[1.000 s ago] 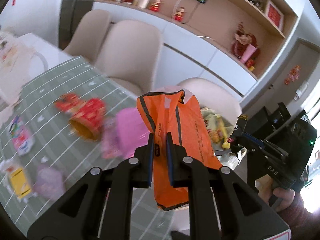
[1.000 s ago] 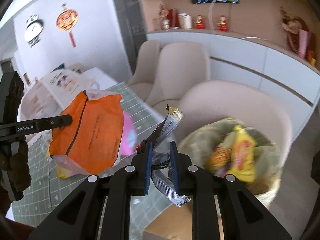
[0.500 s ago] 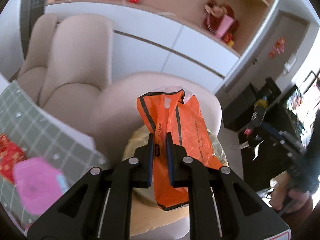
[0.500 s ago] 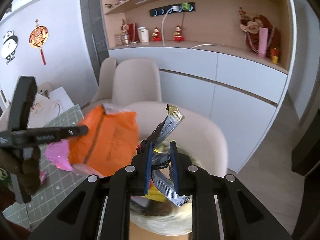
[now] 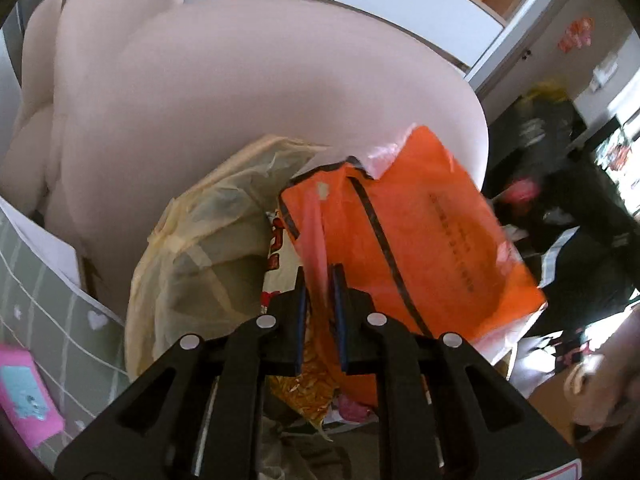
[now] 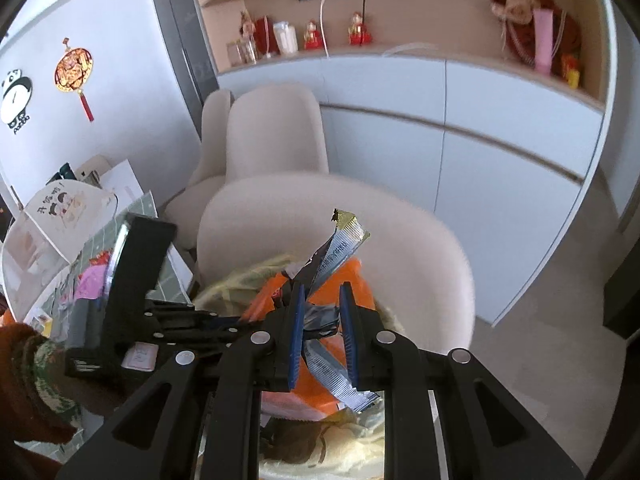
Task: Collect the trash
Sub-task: 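Carry the orange bag and grey wrapper over the bin and open both tools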
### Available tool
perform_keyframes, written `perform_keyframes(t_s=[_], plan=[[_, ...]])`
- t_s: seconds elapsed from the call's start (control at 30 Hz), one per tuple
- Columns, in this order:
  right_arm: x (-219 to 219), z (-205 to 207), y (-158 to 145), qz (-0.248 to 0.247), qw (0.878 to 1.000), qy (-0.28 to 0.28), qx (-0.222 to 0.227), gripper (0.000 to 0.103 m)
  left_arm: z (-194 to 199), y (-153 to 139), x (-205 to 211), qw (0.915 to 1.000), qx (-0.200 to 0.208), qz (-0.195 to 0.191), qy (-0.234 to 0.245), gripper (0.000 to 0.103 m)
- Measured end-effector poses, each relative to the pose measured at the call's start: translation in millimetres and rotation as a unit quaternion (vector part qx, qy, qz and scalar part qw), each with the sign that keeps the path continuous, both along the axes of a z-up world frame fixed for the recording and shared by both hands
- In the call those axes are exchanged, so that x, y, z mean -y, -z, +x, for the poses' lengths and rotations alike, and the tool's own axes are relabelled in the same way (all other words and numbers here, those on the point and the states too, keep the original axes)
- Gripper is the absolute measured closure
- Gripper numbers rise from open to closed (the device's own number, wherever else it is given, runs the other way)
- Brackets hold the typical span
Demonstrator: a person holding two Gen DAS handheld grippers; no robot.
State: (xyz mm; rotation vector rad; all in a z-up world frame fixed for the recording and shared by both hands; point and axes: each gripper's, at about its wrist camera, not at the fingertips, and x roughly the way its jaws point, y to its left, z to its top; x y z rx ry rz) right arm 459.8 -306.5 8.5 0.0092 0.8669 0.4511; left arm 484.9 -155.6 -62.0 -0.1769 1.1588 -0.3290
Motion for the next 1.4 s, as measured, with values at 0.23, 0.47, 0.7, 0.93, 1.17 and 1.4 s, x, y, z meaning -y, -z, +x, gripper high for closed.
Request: perform_keyframes(t_s=[0.23, 0.47, 0.7, 0.93, 1.17, 1.4], plan=[[-39, 27, 50, -0.041, 0.996, -0.052, -0.068, 0.085, -18, -19, -44, 0.9978, 0.002, -0.052, -0.041, 0.07], [-64, 29, 93, -0.079, 0.984, -0.088, -0.135, 0.085, -57, -38, -80, 0.9934, 0.029, -0.058, -0.094, 0.064], [-64, 32, 114, -0.091, 0.977, -0.081, -0.174, 0.085, -86, -41, -101, 0.9894, 0.042, -0.054, -0.128, 0.062], [-60, 17, 94, -0.065, 0.987, -0.038, -0.144, 0.079, -115, -38, -126, 0.9882, 0.049, -0.045, -0.138, 0.055], [-62, -15, 58, -0.064, 0.995, -0.007, -0.072, 0.065, -151, -48, -145, 0.9859, 0.075, -0.017, -0.149, 0.054], [-45, -36, 28, -0.04, 0.998, 0.045, -0.021, 0.061, -201, -50, -189, 0.9816, 0.08, 0.003, -0.173, 0.053]])
